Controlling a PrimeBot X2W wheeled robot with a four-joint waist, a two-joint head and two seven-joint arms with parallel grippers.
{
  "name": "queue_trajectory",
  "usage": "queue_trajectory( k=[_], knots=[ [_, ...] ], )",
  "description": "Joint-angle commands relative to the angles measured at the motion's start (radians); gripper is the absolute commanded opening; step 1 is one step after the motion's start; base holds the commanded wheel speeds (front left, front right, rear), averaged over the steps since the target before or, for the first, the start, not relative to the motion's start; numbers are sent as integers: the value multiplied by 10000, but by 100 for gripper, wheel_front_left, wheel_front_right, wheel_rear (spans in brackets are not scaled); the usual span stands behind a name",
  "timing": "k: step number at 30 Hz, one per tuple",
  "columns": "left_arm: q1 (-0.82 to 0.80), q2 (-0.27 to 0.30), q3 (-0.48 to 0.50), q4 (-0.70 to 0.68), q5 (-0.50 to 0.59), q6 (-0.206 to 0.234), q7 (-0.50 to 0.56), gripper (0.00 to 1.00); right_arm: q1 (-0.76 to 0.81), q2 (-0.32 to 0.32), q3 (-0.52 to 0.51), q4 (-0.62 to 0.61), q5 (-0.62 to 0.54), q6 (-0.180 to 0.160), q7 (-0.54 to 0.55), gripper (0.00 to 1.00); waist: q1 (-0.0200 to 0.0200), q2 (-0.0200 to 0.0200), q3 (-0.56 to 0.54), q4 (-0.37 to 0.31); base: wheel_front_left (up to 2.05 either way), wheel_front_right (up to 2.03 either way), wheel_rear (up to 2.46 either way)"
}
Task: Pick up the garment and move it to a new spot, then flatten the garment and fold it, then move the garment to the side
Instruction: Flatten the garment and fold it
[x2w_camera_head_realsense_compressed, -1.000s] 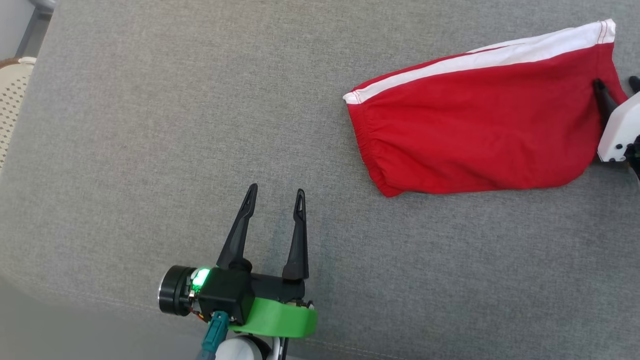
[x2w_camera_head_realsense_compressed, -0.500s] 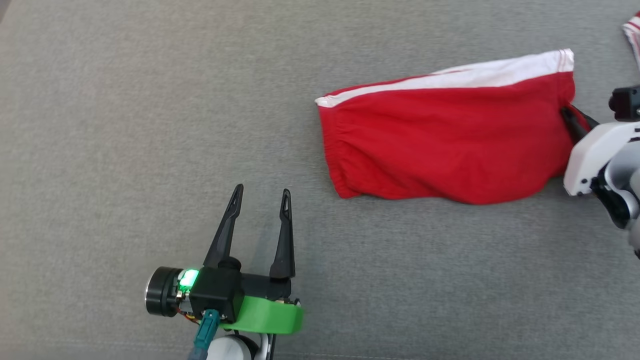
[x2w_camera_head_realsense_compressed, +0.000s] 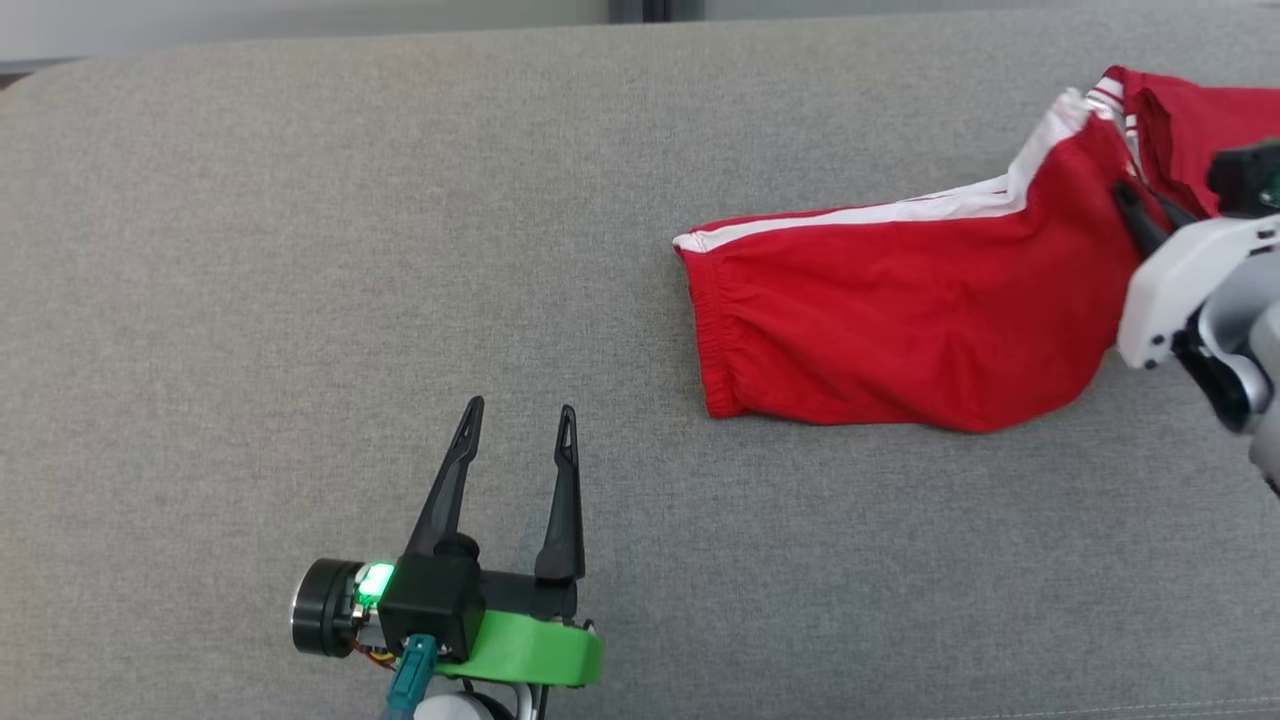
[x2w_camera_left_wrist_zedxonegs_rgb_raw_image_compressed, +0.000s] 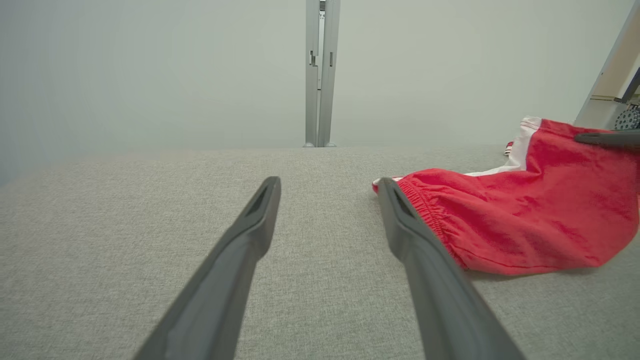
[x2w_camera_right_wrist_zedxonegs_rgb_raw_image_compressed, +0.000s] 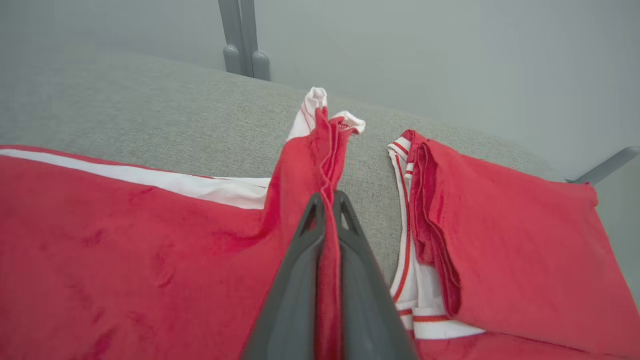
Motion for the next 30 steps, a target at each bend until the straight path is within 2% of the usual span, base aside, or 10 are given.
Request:
queue_trajectory(
  k=[1,13,21,28,29,30],
  knots=[
    [179,21,55,42,-46,-35,-27,100,-112,188,3,-144,-28,-20,102,0,0,0,-295,-40,0,0,0],
    [495,21,-61,48,-191,-79,-27,100,374,1844,-373,-1008,-807,-20,517,0,0,0,-882,459,0,0,0],
    [555,21,-191,82,-250,-117,-27,100,1136,3284,-759,-1698,-1680,-20,799,0,0,0,-949,873,0,0,0],
    [546,20,-252,91,-289,-96,-27,100,1587,3941,-924,-1987,-2110,-19,1115,0,0,0,-931,1047,0,0,0],
    [521,20,-264,88,-295,-87,-27,100,1661,4052,-929,-2006,-2151,-20,1149,18,0,0,-916,1060,0,0,0],
    [498,20,-265,80,-298,-71,-27,100,1721,4128,-932,-2019,-2151,-19,1164,26,0,0,-900,1065,0,0,0]
  ],
)
